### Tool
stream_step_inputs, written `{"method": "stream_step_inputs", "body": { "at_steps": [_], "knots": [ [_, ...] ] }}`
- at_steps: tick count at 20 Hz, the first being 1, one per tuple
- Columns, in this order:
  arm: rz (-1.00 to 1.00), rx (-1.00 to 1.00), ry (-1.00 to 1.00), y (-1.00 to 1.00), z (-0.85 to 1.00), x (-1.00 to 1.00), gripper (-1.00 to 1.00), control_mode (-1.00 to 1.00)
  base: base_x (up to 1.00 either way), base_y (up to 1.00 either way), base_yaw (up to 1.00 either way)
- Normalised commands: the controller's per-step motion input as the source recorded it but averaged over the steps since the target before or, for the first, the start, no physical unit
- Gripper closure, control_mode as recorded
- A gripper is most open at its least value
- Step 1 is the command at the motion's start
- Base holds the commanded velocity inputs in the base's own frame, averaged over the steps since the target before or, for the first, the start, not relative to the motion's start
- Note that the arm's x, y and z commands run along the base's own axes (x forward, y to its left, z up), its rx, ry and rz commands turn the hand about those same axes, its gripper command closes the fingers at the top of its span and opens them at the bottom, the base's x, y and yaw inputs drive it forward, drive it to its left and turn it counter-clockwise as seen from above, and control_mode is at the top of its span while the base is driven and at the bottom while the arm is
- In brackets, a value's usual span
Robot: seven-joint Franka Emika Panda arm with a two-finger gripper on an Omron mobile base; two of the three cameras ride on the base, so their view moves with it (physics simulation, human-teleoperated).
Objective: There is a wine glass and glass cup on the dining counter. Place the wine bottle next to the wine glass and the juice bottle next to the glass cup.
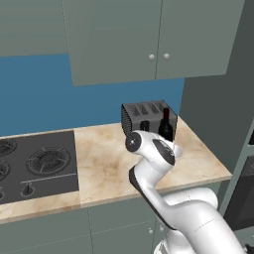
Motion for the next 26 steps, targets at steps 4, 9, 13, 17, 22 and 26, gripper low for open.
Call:
{"method": "stream_step_inputs", "body": {
  "at_steps": [4,9,13,17,22,26],
  "knots": [
    [0.03,0.0,0.0,0.13,0.31,-0.18,1.0,-1.0,0.0,0.0,0.0],
    [0.03,0.0,0.0,0.16,0.25,-0.26,1.0,-1.0,0.0,0.0,0.0],
    [0.01,0.0,0.0,0.12,0.17,-0.19,1.0,-1.0,0.0,0.0,0.0],
    [0.0,0.01,0.0,0.0,0.03,0.0,1.0,-1.0,0.0,0.0,0.0],
    [0.0,0.0,0.0,0.0,0.0,0.0,1.0,-1.0,0.0,0.0,0.0],
    [0.0,0.0,0.0,0.0,0.0,0.0,1.0,-1.0,0.0,0.0,0.0]
  ]
}}
